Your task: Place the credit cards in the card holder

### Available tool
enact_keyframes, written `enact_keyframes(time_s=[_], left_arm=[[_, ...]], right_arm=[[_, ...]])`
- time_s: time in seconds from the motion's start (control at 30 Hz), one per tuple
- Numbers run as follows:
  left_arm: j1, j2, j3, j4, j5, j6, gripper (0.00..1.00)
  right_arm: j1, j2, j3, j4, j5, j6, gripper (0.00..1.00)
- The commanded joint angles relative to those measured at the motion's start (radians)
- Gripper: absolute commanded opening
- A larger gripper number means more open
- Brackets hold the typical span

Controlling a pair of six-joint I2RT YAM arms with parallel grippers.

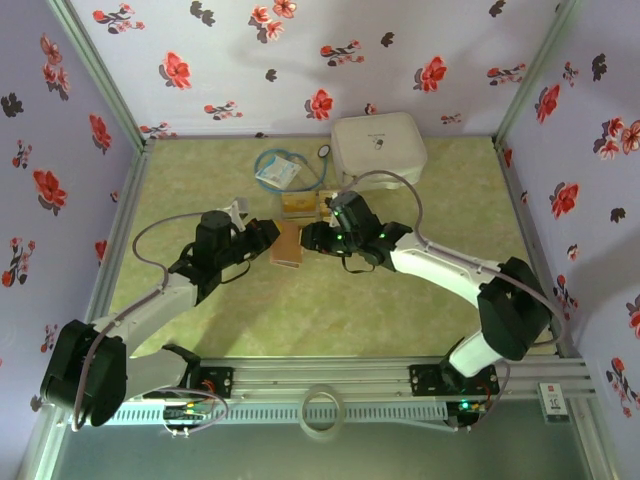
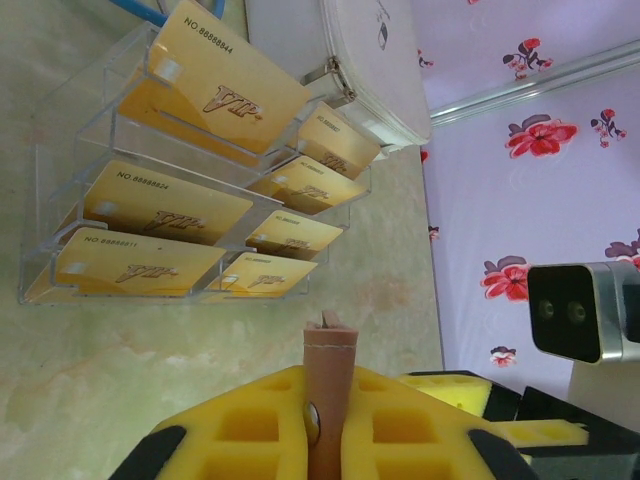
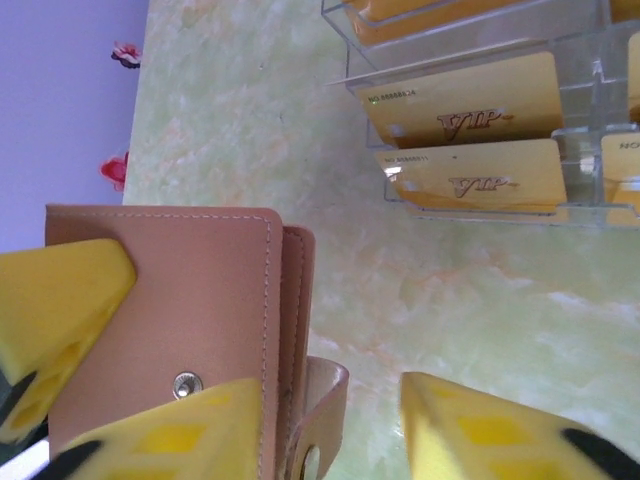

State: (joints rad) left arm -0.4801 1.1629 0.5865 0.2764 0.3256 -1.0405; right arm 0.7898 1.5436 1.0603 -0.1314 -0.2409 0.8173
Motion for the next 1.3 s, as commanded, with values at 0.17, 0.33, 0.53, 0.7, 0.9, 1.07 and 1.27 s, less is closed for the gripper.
enact_keyframes(time_s=[0.17,0.33,0.53,0.7,0.9,1.07,1.27], left_arm=[[-0.006,0.004,-0.009,0.04,-0.006,0.017,0.09],[-0.007,0.032,-0.061,0.062,-0.021,0.043,0.36],[-0.007,0.098,-0.145,0.193,-0.003,0.025,0.53],[-0.01,0.15,-0.178,0.283,0.021,0.011,0.57],[-0.023,0.169,-0.204,0.32,0.023,0.009,0.59],[-0.027,0.154,-0.233,0.33,0.021,0.008,0.59],[-0.027,0.095,-0.247,0.243,-0.024,0.031,0.6]], right_arm=[[-0.005,-0.028,-0.001,0.016,-0.013,-0.004,0.0],[-0.004,-0.075,0.0,0.002,-0.044,0.004,0.0],[0.015,-0.102,-0.004,0.032,-0.092,0.048,0.0],[0.045,-0.086,-0.005,0.09,-0.117,0.09,0.0],[0.051,-0.059,-0.02,0.102,-0.118,0.089,0.0],[0.048,-0.061,-0.042,0.105,-0.121,0.084,0.0],[0.024,-0.091,-0.085,0.092,-0.128,0.069,0.0]])
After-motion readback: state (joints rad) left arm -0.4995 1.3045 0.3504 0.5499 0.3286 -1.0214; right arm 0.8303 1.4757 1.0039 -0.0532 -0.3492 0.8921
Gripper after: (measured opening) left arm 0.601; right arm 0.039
